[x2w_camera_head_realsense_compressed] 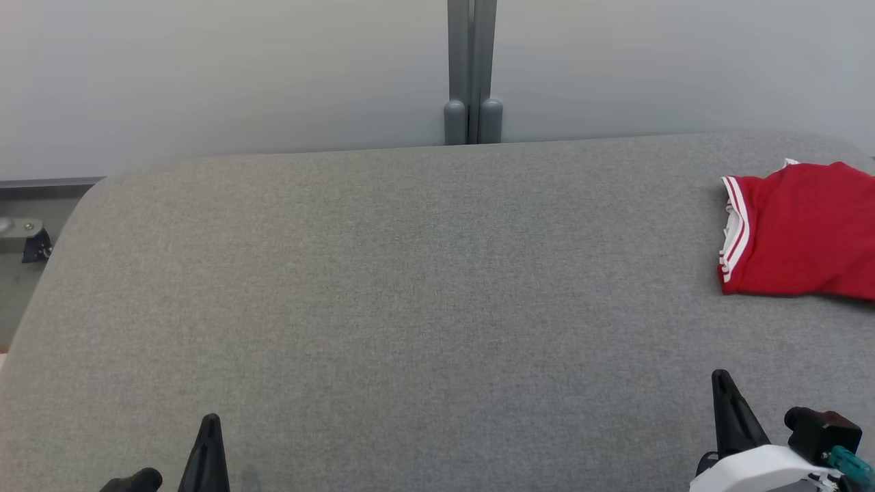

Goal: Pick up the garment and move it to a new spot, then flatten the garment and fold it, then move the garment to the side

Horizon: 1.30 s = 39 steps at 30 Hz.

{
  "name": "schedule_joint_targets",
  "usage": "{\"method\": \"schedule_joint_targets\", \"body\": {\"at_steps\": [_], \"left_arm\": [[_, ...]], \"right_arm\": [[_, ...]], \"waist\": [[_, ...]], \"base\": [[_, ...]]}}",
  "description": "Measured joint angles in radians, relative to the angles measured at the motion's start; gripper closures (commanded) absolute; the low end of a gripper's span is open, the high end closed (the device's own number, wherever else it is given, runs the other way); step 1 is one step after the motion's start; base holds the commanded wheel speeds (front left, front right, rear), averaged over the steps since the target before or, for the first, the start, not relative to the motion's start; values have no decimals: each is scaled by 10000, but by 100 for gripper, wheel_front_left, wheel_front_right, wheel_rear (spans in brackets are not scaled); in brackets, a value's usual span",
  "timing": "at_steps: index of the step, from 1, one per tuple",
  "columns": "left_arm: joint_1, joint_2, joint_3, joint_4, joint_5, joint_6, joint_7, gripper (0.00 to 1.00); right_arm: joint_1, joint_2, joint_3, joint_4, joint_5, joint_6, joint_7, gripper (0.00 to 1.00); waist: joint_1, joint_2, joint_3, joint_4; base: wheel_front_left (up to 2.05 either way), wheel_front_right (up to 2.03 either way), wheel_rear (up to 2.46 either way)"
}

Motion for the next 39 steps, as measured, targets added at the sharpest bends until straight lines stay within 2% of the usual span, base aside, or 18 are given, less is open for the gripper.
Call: {"method": "schedule_joint_targets", "body": {"at_steps": [18,39], "left_arm": [[-559,0,184,-2,-2938,-77,732,100],[-1089,2,420,21,-5616,-148,1482,100]], "right_arm": [[-427,-2,-27,-38,3177,0,729,100],[-859,-12,-109,-54,6105,-2,1459,100]], "waist": [[0,0,45,-100],[0,0,96,-213]], "base": [[0,0,0],[0,0,0]]}}
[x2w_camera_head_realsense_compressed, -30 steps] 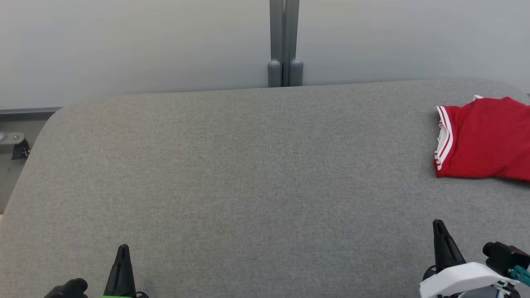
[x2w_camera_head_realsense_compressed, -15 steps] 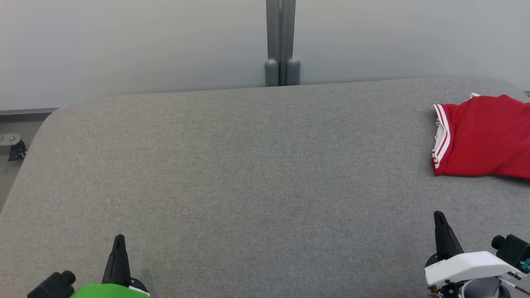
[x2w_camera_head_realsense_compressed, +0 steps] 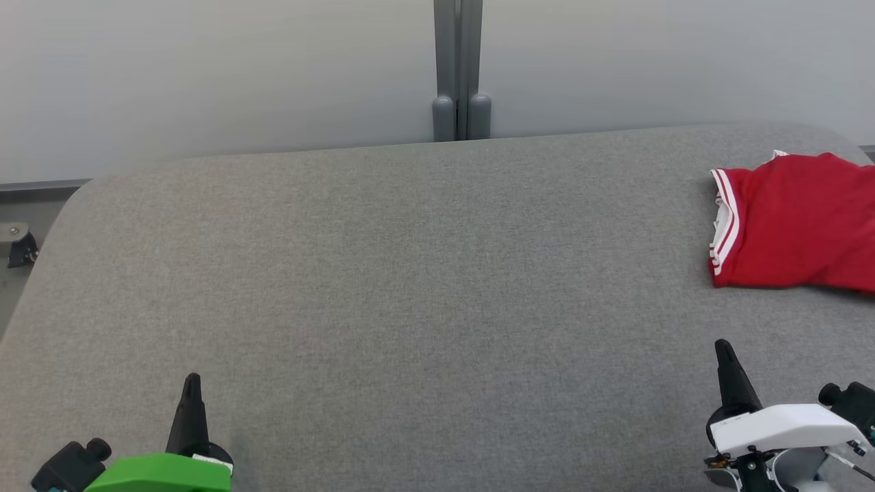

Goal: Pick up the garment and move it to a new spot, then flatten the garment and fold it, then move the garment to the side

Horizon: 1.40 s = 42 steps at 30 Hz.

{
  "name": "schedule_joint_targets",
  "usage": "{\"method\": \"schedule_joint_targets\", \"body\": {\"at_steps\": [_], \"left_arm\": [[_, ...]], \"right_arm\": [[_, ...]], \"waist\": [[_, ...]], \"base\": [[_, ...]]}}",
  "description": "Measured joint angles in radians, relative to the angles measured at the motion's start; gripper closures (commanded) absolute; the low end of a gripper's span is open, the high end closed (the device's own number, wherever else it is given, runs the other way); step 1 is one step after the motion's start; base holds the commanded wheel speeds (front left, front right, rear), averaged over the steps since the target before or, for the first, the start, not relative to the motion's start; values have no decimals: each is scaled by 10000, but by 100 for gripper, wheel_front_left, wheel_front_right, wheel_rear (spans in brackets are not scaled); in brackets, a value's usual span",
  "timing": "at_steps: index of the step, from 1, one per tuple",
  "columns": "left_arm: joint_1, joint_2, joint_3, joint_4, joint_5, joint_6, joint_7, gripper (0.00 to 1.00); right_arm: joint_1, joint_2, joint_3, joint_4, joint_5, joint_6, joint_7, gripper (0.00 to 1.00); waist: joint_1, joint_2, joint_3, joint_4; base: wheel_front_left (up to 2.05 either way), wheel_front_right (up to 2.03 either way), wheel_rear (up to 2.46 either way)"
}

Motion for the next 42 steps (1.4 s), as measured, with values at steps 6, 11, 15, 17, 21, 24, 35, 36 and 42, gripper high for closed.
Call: {"method": "schedule_joint_targets", "body": {"at_steps": [6,11,15,17,21,24,35,36,42], "left_arm": [[-152,2,56,12,-800,-19,209,100],[-279,2,90,17,-1344,-27,360,100],[-344,2,123,23,-1772,-31,454,100],[-392,2,144,25,-1942,-35,535,100],[-455,4,174,29,-2345,-40,627,100],[-524,4,211,36,-2621,-42,715,100],[-709,6,297,48,-3620,-90,974,100],[-733,6,301,52,-3689,-104,982,100],[-838,10,336,59,-4201,-113,1129,100]], "right_arm": [[-151,0,-23,-4,872,0,198,100],[-229,-4,-42,-4,1465,0,357,100],[-335,-6,-58,-4,1904,-2,460,100],[-350,-6,-63,-8,2111,-2,522,100],[-376,-8,-79,-6,2510,-4,625,100],[-449,-8,-84,-6,2838,-4,702,100],[-596,-13,-117,-8,3906,-4,972,100],[-614,-15,-119,-10,3996,-4,986,100],[-730,-17,-132,-10,4531,-6,1104,100]], "waist": [[0,0,17,-39],[0,0,29,-66],[0,0,39,-88],[0,0,44,-99],[0,0,54,-120],[0,0,61,-137],[0,0,89,-197],[0,0,91,-203],[0,0,106,-235]], "base": [[0,0,0],[0,0,0],[0,0,0],[0,0,0],[0,0,0],[0,0,0],[0,0,0],[0,0,0],[0,0,0]]}}
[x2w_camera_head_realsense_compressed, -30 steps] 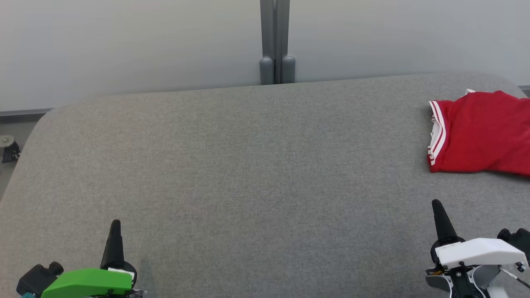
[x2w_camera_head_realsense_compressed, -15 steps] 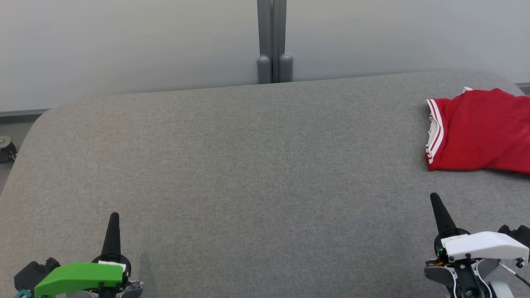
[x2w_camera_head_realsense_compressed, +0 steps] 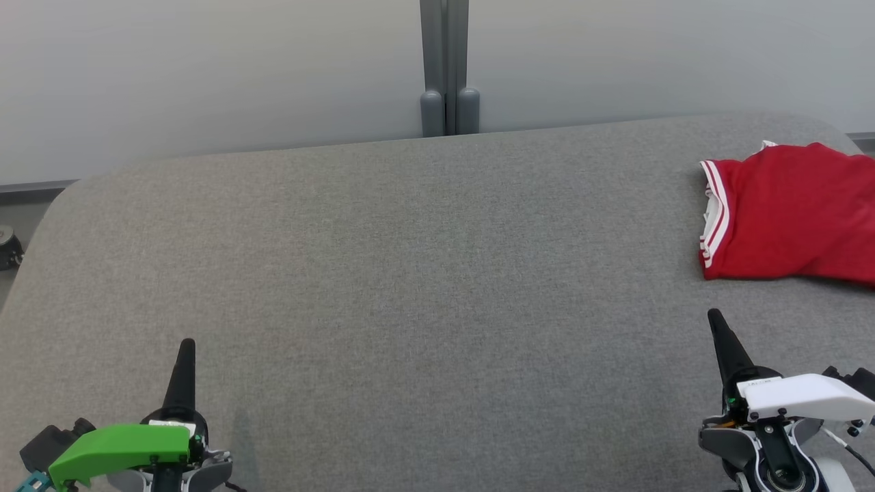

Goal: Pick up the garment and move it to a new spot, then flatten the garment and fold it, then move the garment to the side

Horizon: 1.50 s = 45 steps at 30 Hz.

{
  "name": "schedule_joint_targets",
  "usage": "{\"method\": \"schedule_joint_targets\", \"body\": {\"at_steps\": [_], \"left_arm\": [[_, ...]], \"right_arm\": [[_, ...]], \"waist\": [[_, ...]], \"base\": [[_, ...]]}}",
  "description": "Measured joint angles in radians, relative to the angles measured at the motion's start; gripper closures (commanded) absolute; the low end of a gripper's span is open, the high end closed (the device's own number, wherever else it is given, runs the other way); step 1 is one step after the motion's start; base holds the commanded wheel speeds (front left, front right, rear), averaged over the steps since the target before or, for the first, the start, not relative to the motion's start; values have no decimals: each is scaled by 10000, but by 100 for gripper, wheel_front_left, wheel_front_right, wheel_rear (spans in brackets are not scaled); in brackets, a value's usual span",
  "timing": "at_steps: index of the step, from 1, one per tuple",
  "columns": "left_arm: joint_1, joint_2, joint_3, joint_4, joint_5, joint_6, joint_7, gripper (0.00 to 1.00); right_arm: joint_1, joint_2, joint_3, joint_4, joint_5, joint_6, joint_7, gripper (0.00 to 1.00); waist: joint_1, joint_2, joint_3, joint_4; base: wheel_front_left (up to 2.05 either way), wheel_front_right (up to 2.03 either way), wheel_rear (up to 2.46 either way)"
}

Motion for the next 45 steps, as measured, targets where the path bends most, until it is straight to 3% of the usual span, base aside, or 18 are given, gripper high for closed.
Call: {"method": "schedule_joint_targets", "body": {"at_steps": [34,45], "left_arm": [[-481,12,194,29,-2370,-46,639,100],[-525,12,201,31,-2454,-46,650,100]], "right_arm": [[-400,-15,-67,-8,2577,-4,660,100],[-421,-17,-73,-8,2650,-4,671,100]], "waist": [[0,0,84,-185],[0,0,86,-191]], "base": [[0,0,0],[0,0,0]]}}
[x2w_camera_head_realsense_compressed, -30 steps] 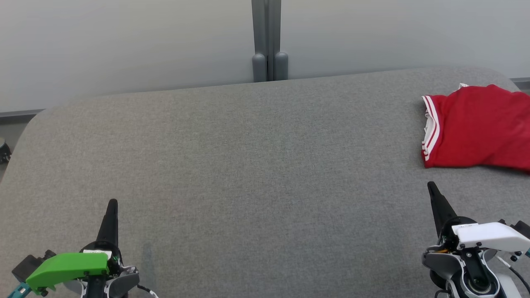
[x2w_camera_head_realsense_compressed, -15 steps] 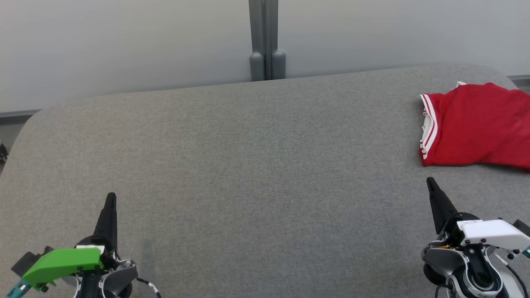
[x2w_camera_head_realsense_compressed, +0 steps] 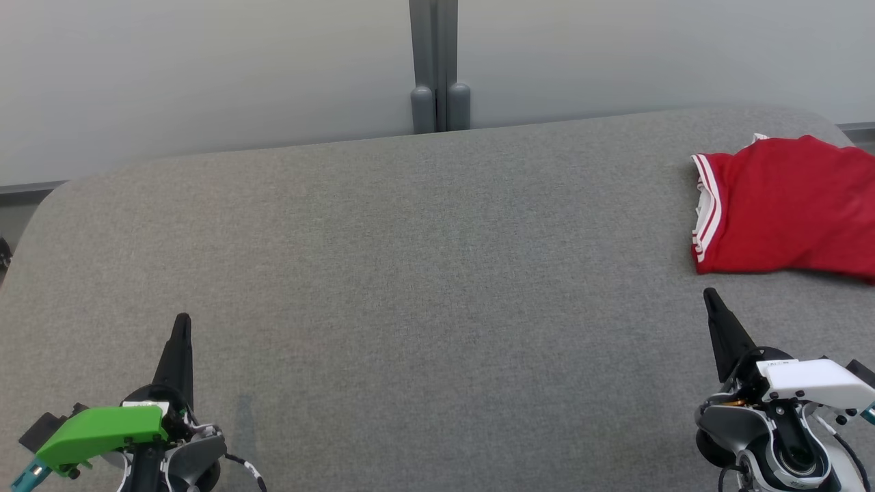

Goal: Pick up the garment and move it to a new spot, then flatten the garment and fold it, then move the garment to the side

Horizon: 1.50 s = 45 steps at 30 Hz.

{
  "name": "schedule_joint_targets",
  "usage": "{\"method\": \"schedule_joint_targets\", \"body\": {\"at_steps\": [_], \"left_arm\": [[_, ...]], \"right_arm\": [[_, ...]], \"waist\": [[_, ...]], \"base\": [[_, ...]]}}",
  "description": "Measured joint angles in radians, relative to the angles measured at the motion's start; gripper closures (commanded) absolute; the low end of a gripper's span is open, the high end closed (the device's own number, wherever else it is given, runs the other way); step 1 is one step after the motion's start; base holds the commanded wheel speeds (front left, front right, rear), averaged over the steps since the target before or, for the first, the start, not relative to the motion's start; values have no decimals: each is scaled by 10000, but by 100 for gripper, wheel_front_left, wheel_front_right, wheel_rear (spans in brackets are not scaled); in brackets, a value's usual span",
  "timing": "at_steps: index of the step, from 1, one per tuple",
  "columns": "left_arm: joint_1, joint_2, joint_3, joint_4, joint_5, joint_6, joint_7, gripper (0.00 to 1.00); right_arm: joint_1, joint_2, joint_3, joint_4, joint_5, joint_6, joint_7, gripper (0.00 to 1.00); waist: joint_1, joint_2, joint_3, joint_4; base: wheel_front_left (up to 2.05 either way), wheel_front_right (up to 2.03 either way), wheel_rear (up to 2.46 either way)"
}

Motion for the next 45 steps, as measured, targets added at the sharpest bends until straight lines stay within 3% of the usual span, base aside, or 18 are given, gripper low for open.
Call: {"method": "schedule_joint_targets", "body": {"at_steps": [45], "left_arm": [[0,0,0,0,-2,0,0,100]], "right_arm": [[0,0,2,0,0,0,0,100]], "waist": [[0,0,0,0]], "base": [[0,0,0]]}}
